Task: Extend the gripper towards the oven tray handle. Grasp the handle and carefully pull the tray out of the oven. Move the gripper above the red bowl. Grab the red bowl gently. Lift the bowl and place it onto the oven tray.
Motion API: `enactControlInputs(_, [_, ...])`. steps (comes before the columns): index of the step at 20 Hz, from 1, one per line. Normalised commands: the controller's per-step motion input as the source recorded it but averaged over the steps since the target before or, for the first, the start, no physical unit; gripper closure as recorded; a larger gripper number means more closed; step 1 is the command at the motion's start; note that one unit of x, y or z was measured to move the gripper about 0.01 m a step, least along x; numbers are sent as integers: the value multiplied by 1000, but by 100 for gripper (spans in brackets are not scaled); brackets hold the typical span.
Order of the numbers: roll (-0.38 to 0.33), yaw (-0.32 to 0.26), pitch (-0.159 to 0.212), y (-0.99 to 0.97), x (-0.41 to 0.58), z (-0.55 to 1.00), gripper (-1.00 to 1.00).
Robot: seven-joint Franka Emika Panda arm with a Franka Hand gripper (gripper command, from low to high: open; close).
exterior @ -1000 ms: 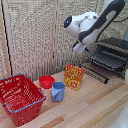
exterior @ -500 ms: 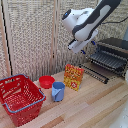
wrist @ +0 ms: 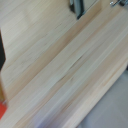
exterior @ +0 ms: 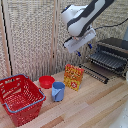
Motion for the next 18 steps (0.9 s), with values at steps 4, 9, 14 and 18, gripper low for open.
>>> enactControlInputs(4, [249, -142, -10, 489, 123, 331, -100])
enactControlInputs(9, [223, -128, -61, 527, 173, 330, -100])
enactControlInputs(14, [172, -114, -102, 554, 247, 138, -100])
enactControlInputs(18, [134, -101, -118, 438, 451, -8, -100])
